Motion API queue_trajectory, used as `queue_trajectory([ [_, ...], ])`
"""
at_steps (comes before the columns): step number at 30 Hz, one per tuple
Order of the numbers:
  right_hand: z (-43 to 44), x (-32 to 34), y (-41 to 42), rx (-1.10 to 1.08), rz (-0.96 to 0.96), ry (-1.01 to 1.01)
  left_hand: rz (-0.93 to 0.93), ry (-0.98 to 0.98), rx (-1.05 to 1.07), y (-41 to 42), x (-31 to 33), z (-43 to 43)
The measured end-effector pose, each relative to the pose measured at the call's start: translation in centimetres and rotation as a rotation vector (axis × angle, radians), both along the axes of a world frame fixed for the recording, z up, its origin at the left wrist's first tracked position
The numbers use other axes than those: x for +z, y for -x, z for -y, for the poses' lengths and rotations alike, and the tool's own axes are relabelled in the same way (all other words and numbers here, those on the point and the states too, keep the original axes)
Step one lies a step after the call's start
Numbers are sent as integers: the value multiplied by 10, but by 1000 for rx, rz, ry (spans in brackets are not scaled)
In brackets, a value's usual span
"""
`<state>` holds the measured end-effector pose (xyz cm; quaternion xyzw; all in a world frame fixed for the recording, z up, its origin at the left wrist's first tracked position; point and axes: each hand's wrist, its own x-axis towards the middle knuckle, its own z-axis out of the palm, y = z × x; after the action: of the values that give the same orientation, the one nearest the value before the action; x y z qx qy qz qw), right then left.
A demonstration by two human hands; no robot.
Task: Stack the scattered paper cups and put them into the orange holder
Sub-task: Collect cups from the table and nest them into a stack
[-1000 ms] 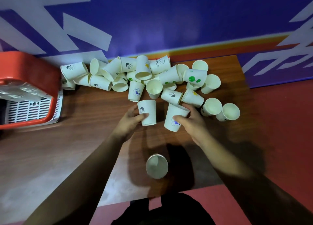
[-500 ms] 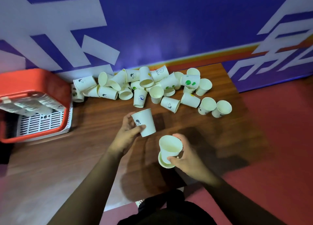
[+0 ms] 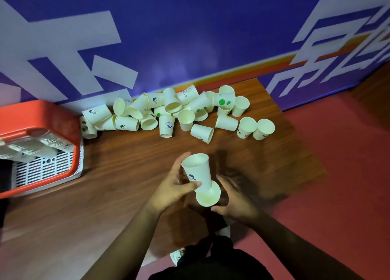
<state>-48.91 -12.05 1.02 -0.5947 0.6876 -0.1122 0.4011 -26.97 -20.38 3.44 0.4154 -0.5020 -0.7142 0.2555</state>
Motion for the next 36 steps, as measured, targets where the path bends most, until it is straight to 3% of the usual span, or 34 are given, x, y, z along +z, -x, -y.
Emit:
queue_trajectory([
  [8, -6, -2, 2, -270, 462, -51, 203, 330, -222, 5, -23, -20],
  [19, -10, -14, -11, -252, 352, 37, 368, 320, -430, -2, -61, -32],
  [25, -7, -23, -5, -350, 513, 3, 395, 301, -276, 25, -70, -35],
  [31, 24, 1, 23, -721, 756, -215, 237, 112, -62, 55, -59, -21],
  [36, 49, 16, 65, -728, 784, -233, 109, 20, 60, 95, -28, 6],
])
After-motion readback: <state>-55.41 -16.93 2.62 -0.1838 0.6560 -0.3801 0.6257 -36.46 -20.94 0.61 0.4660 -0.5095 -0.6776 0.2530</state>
